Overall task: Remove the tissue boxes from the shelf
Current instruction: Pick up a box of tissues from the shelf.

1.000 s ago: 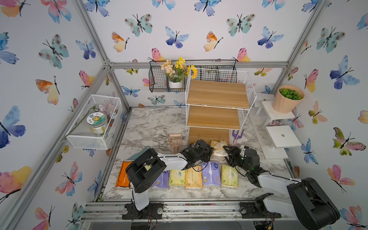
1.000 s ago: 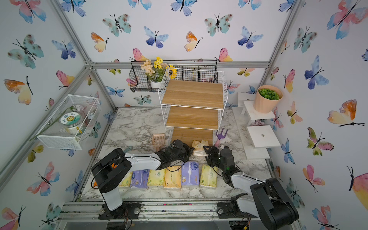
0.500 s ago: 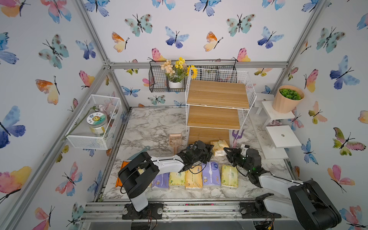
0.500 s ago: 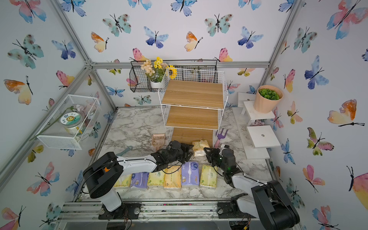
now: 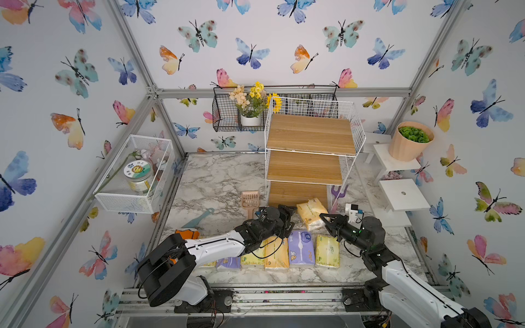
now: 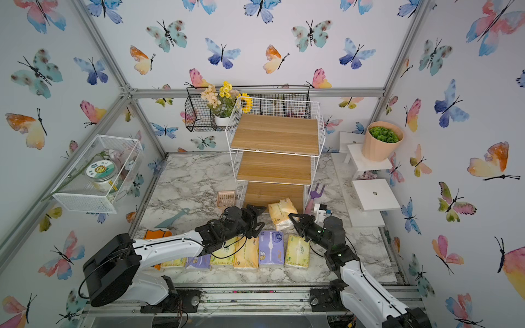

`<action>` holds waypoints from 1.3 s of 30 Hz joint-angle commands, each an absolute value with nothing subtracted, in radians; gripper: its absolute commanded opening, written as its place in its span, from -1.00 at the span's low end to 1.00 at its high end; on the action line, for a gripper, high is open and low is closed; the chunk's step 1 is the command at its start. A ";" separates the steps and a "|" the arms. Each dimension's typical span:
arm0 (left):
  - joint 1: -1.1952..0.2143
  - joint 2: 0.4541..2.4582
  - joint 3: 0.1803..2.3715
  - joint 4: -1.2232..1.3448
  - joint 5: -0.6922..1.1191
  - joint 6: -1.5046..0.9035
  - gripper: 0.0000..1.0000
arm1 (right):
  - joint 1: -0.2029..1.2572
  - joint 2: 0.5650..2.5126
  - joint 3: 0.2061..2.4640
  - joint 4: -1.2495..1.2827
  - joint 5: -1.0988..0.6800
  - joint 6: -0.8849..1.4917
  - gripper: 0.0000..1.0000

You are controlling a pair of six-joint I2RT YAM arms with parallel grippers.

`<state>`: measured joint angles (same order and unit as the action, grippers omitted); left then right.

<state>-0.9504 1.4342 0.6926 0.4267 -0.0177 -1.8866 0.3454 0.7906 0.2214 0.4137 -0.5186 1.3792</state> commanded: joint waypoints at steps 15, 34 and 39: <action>-1.013 1.485 0.722 0.673 -0.030 -1.823 0.35 | 0.337 0.502 0.275 0.229 -0.616 1.472 -0.67; -1.068 1.496 0.798 0.578 -0.115 -1.763 -0.40 | 0.337 0.356 0.324 0.044 -0.523 1.508 -0.69; -1.078 1.487 0.846 0.509 -0.153 -1.691 -0.60 | 0.337 0.379 0.426 -0.181 -0.472 1.400 0.06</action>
